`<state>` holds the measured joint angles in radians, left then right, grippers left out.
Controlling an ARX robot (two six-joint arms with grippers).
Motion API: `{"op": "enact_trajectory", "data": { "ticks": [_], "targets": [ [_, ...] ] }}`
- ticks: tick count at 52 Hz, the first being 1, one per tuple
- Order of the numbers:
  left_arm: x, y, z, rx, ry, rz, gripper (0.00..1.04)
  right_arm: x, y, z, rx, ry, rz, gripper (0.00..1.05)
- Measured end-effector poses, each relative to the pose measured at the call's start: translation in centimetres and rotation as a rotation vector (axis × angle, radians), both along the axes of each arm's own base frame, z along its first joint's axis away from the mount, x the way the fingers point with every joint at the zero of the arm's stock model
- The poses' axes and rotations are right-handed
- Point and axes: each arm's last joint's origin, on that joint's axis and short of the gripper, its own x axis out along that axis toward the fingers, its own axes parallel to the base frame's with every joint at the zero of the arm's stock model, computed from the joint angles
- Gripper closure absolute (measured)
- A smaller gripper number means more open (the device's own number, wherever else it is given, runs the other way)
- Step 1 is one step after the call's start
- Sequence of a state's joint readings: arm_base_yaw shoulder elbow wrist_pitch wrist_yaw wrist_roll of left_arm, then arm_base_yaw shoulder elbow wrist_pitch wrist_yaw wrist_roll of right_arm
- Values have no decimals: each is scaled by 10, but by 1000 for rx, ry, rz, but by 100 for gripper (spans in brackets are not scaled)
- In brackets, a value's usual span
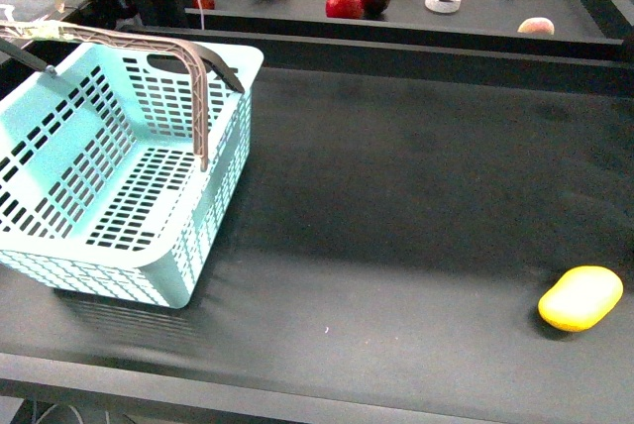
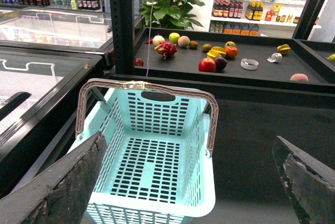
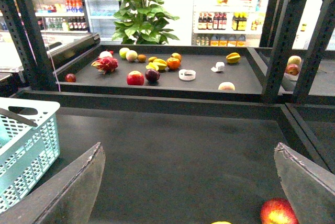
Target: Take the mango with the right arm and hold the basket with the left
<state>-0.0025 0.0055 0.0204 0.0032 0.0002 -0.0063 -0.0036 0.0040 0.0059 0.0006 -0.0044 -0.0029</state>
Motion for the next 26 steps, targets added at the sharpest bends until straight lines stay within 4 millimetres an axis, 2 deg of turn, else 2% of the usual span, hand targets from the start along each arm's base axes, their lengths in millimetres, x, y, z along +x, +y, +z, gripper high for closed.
{"op": "enact_trajectory", "data": {
  "ticks": [26],
  "targets": [
    [0,0,0,0,0,0,8,0,0,0,0,0,0,8]
  ]
}}
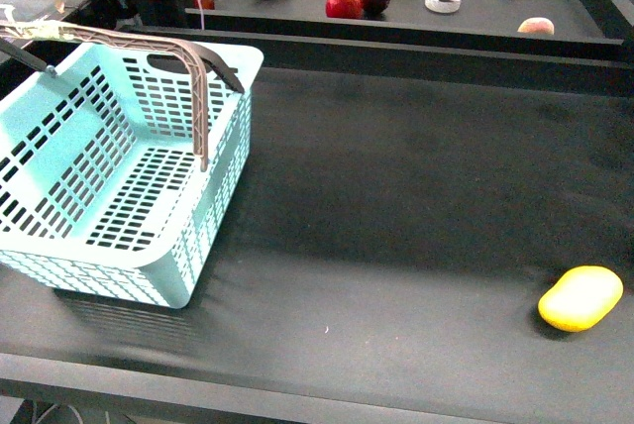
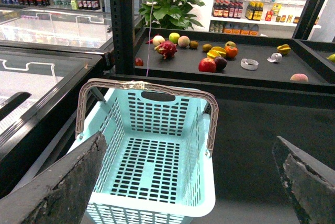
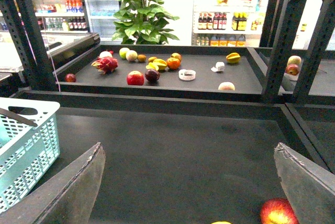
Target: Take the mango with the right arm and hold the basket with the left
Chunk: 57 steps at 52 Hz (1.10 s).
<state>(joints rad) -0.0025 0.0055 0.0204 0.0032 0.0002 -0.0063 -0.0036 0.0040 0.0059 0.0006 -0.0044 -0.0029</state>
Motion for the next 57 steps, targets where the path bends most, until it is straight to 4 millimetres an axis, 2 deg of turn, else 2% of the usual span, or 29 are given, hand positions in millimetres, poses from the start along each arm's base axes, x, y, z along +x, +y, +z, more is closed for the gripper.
{"op": "enact_trajectory", "data": {
  "ticks": [33,38,44,53,57],
  "targets": [
    [0,0,0,-4,3,13,8,0,0,0,0,0,0,8],
    [3,-2,-9,-154,92,271,8,0,0,0,0,0,0,8],
    [5,1,-12,-277,87,415,8,0,0,0,0,0,0,8],
    [23,8,-7,-421,78,430,8,0,0,0,0,0,0,8],
    [41,14,1,-482,59,433,8,0,0,0,0,0,0,8]
  ]
}}
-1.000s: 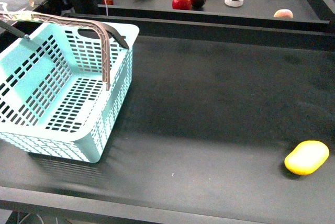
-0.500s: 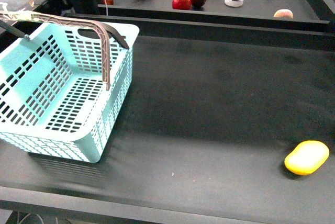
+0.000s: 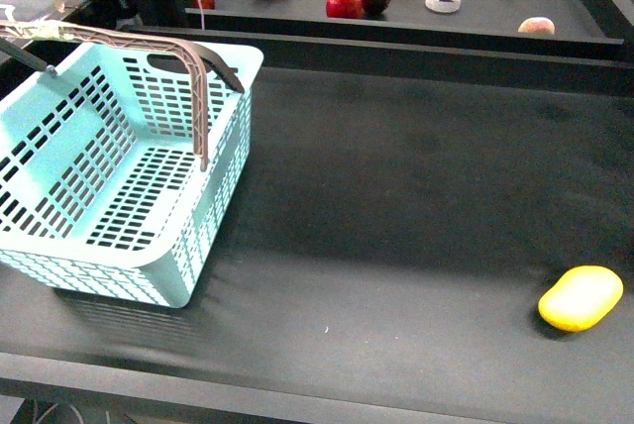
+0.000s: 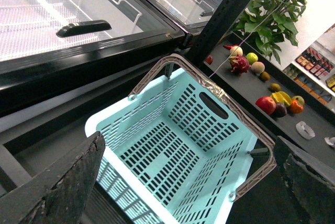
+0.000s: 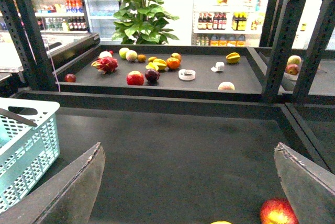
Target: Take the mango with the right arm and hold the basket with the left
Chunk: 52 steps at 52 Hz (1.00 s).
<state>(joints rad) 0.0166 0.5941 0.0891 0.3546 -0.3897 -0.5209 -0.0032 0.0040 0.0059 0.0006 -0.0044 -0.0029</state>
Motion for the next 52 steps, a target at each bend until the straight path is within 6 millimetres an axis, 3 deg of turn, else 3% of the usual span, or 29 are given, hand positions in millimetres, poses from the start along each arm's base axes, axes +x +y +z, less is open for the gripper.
{"op": "enact_trajectory", "data": {
  "ticks": [10,40,52],
  "targets": [
    [54,2,1,-144,10,11,8,0,0,0,0,0,0,8],
    [210,-42,-30,-362,114,-132,8,0,0,0,0,0,0,8],
    [248,-60,-49,-376,169,-158,8,0,0,0,0,0,0,8]
  ]
}}
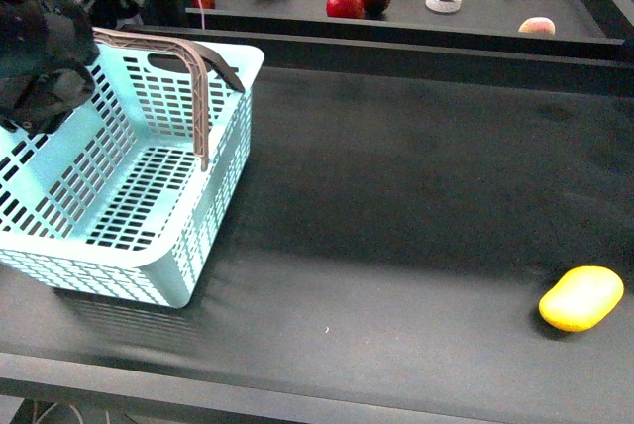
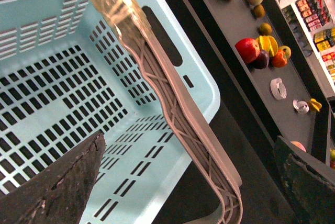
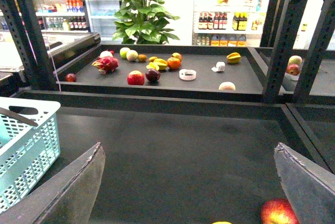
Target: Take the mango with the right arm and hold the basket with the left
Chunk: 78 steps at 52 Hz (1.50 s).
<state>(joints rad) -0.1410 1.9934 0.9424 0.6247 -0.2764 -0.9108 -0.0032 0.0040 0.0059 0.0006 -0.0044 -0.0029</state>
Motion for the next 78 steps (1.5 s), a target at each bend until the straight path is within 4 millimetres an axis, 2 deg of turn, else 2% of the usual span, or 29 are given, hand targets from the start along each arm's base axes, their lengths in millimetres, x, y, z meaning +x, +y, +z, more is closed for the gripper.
{"op": "enact_trajectory", "data": {
  "ticks": [11,22,39,54,67,71,78],
  "targets": [
    [25,-12,-8,-37,0,-19,8,0,0,0,0,0,0,8],
    [52,-10,-14,-69,-13,0,8,0,0,0,0,0,0,8],
    [73,-5,-18,-90,-30,10,9,0,0,0,0,0,0,8],
    [73,-4,-30,-102,-11,10,60,0,0,0,0,0,0,8],
    [68,0,-33,-157,-1,19,99,0,0,0,0,0,0,8],
    [62,0,-28,-120,0,-6,99,0,0,0,0,0,0,8],
    [45,-6,-6,-106,-39,-42,99,0,0,0,0,0,0,8]
  ]
}}
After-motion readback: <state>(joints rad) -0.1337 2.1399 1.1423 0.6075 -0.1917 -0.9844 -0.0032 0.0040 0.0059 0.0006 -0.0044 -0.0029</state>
